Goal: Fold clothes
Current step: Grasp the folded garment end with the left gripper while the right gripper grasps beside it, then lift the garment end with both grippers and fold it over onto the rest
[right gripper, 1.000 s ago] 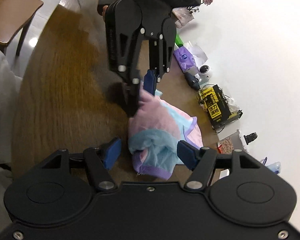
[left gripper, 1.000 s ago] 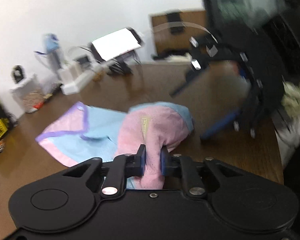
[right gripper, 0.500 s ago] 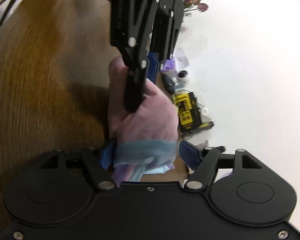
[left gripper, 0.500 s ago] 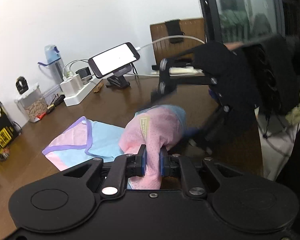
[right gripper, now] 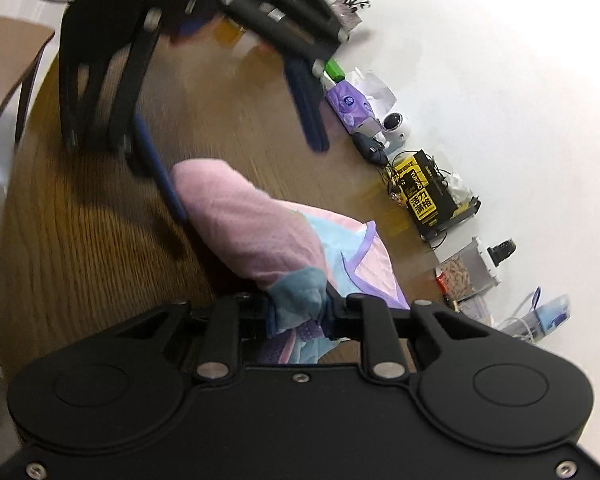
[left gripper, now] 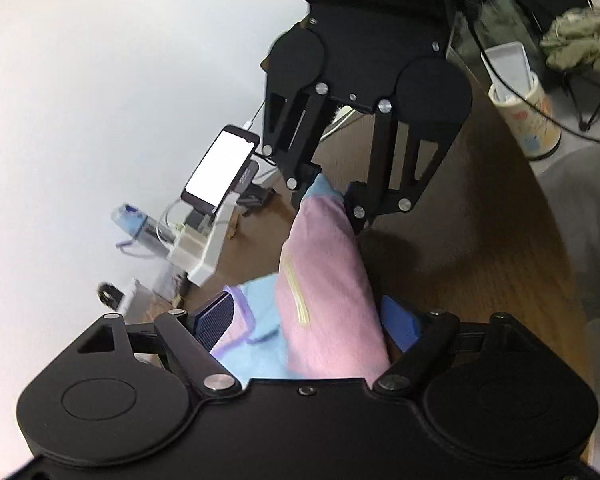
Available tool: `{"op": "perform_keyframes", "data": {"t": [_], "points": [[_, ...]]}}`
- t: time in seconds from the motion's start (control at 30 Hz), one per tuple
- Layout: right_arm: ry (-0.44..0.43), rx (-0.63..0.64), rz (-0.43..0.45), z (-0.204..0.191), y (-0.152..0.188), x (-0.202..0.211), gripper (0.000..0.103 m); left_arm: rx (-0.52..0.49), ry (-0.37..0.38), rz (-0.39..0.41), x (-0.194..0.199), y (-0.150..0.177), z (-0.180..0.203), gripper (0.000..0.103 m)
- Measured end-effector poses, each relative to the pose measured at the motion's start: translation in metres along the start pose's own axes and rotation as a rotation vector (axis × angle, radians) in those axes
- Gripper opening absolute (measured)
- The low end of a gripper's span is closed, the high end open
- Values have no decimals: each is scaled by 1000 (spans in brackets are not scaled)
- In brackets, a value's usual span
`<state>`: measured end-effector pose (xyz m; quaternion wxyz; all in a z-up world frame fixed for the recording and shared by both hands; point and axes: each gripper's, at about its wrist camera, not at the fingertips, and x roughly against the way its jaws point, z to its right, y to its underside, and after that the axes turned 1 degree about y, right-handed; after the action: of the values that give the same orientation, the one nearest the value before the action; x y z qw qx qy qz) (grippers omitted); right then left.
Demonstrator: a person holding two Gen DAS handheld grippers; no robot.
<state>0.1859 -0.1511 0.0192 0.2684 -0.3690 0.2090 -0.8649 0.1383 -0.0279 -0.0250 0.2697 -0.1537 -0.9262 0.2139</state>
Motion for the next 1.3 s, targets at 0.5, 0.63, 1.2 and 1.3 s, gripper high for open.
{"op": "perform_keyframes", "data": {"t": [0.5, 0.63, 1.2, 1.3], "points": [[25, 119, 17, -32, 2, 25, 47, 135, 219, -55, -2, 5, -11, 17], [45, 144, 30, -41, 3, 34, 51, 127, 221, -64, -5, 3, -14, 17], [-53, 72, 45, -43, 1, 53, 23, 146, 258, -93, 4, -5, -4, 17], [-96, 32, 62, -38, 1, 58, 23, 177, 312, -87, 10, -10, -10, 17]]}}
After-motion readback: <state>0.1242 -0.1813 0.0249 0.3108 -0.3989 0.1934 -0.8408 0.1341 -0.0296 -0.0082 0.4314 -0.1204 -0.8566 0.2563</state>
